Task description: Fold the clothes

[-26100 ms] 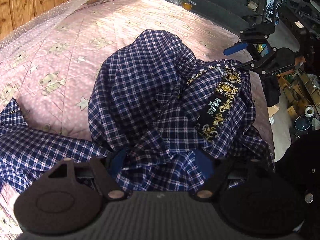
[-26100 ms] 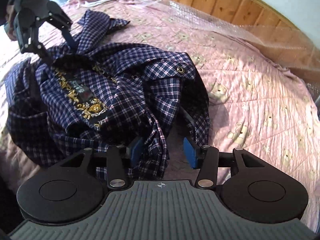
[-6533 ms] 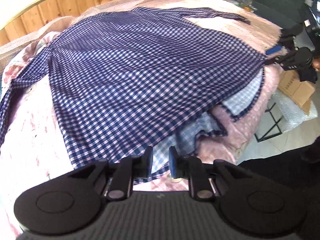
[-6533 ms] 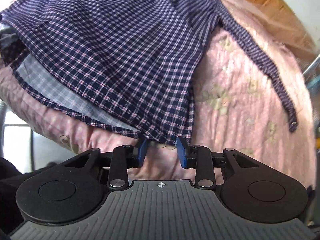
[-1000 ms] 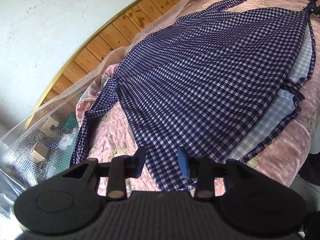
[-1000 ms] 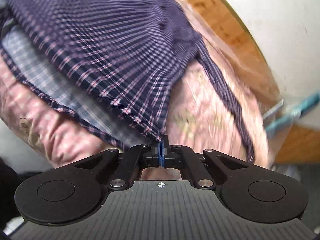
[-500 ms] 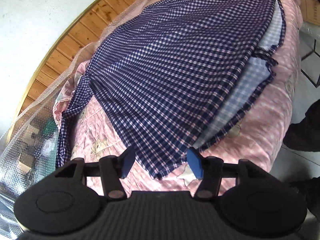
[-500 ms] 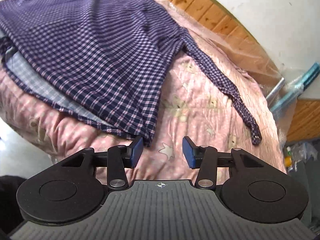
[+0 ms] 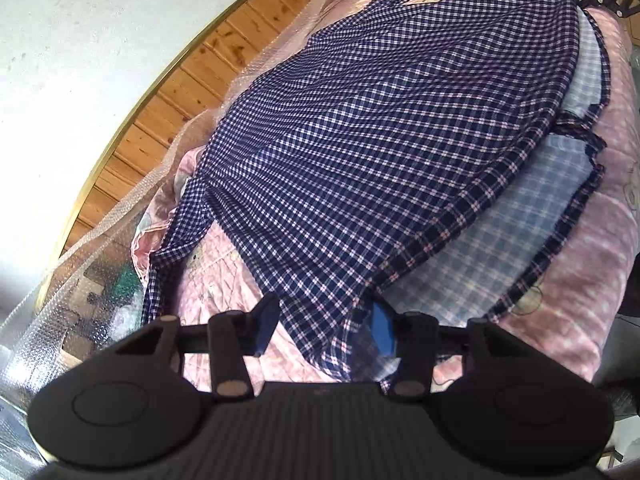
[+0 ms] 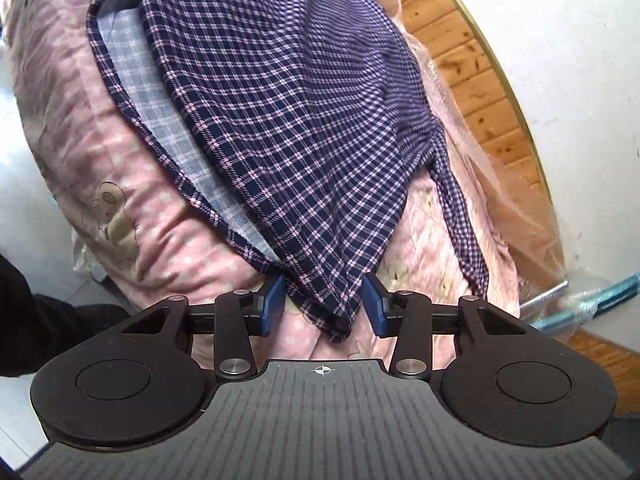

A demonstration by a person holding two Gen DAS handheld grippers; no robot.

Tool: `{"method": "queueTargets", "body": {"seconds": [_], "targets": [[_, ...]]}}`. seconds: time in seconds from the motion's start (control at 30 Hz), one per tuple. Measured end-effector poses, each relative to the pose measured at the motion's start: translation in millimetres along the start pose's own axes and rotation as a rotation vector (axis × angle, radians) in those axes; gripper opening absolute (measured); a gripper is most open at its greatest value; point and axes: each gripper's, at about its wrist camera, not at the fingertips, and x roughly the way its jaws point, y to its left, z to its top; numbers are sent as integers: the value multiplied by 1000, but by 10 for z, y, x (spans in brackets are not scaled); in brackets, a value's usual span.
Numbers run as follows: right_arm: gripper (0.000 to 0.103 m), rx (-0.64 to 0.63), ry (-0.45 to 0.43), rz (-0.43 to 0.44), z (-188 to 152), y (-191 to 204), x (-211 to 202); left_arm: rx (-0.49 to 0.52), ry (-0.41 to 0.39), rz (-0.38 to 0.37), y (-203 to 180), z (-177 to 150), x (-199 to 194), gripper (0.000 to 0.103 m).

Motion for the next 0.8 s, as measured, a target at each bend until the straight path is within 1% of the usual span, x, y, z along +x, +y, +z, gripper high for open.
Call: {"method": "queueTargets", "body": {"seconds": [0.03, 0.2, 0.23, 0.3, 0.4, 0.47, 0.57, 0.6, 0.67, 0.7, 0.73, 0.77, 0.8], "targets": [[38, -7, -3, -4, 30, -5, 8, -3, 5, -3, 9, 1, 15, 35], [37, -52, -23, -17, 155, -25, -20, -16, 16, 6, 27, -44, 17, 35], [37, -63, -24, -13, 168, -19, -57, -19, 18, 7, 31, -54, 18, 35], [33, -75, -30, -10, 198, -11, -138, -24, 22, 11, 38, -72, 19, 35], [33, -86, -52, -15, 271, -12, -228, -32, 28, 16, 48, -99, 20, 35], [33, -104, -65, -16, 328, 17, -198, -41, 32, 20, 57, -113, 19, 35], [33, -134, -61, -6, 396, 78, -60, -62, 32, 21, 84, -90, 40, 35], [33, -141, -49, -5, 392, 92, -13, -64, 34, 18, 88, -86, 46, 35], [33, -150, -17, -8, 367, 116, 89, -66, 42, 3, 90, -82, 63, 31], [27, -143, 8, -12, 327, 98, 156, -67, 46, -5, 92, -81, 72, 19], [19, -116, 38, -10, 284, 54, 211, -72, 51, -14, 97, -82, 78, 2], [0, -84, 68, -4, 245, 3, 258, -81, 57, -27, 108, -86, 79, 2], [0, -41, 81, 9, 215, -64, 269, -92, 59, -37, 121, -86, 73, 1]]}}
